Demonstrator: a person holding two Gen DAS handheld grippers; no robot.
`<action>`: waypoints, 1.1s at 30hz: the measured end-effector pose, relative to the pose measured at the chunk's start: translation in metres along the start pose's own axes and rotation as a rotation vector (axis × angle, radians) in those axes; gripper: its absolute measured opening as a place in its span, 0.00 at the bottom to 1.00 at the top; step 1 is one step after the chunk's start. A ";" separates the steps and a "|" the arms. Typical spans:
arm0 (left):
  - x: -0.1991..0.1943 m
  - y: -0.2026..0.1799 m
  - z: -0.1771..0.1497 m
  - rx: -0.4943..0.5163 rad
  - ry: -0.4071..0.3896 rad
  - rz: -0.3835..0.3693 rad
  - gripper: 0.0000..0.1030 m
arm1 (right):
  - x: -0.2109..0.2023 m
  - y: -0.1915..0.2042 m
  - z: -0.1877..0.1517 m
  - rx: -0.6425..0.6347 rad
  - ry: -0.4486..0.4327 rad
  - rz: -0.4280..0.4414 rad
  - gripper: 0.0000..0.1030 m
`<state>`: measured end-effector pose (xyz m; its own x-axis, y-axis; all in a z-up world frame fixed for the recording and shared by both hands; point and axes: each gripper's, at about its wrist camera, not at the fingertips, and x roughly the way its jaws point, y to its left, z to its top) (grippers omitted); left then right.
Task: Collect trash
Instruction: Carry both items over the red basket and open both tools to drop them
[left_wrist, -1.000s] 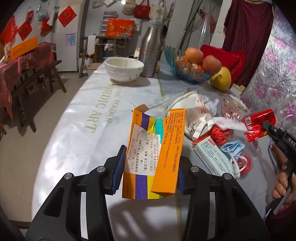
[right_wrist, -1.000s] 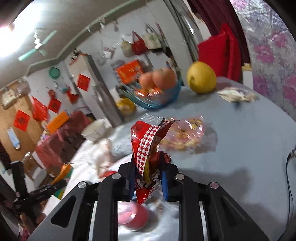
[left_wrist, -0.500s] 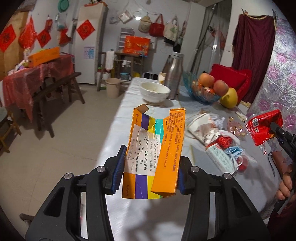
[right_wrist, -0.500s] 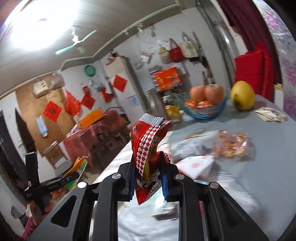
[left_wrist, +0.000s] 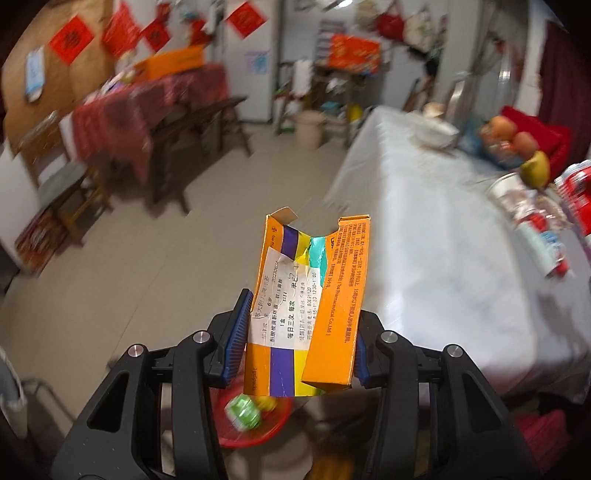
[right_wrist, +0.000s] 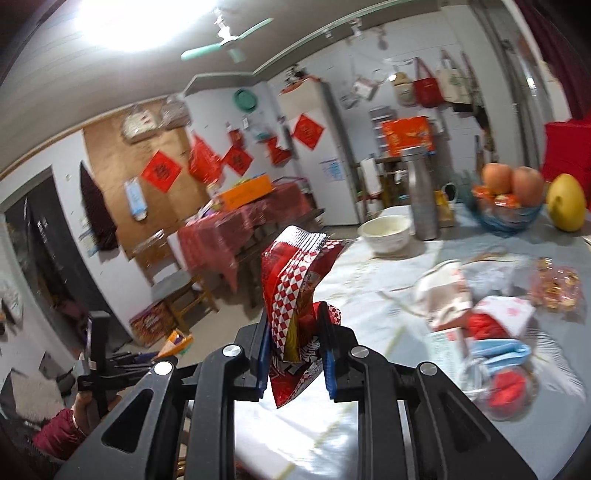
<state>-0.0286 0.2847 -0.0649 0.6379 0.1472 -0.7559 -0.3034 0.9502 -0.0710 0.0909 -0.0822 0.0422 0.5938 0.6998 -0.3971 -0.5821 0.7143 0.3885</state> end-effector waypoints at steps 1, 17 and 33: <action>0.003 0.012 -0.007 -0.022 0.018 0.008 0.46 | 0.005 0.009 0.000 -0.010 0.013 0.013 0.23; 0.079 0.104 -0.077 -0.215 0.293 -0.033 0.83 | 0.067 0.116 -0.017 -0.129 0.207 0.139 0.23; 0.012 0.155 -0.058 -0.329 0.080 -0.019 0.88 | 0.159 0.223 -0.067 -0.253 0.474 0.324 0.23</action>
<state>-0.1088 0.4174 -0.1230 0.5919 0.0954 -0.8003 -0.5121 0.8113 -0.2820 0.0186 0.1888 0.0101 0.0876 0.7632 -0.6402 -0.8392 0.4028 0.3654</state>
